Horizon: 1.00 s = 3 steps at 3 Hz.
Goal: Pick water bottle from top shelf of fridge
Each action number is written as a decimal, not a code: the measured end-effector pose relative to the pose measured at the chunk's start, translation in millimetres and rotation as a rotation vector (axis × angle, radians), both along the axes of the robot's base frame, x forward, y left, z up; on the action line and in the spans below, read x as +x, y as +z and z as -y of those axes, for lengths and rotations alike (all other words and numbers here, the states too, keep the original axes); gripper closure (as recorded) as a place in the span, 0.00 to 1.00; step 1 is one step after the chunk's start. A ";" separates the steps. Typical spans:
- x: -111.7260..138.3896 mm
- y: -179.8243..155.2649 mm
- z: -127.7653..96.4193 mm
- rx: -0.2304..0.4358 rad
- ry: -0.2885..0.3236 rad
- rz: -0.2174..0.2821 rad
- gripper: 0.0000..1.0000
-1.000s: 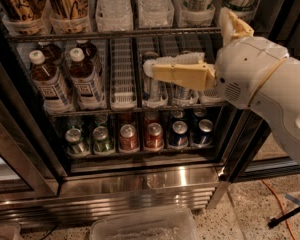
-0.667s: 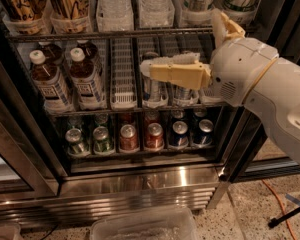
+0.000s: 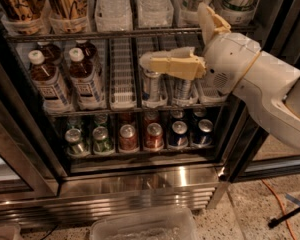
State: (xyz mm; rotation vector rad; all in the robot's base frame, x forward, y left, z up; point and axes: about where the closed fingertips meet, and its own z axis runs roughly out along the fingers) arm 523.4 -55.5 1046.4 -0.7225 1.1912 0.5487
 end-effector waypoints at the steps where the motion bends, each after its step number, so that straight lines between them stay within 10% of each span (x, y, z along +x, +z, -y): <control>1: 8.8 -3.0 4.8 0.001 -0.010 0.010 0.00; 3: 6.7 3.5 14.5 0.030 -0.203 -0.059 0.00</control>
Offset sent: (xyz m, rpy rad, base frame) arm 0.0233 -0.0310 -0.0136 -0.0091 0.0508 -0.1881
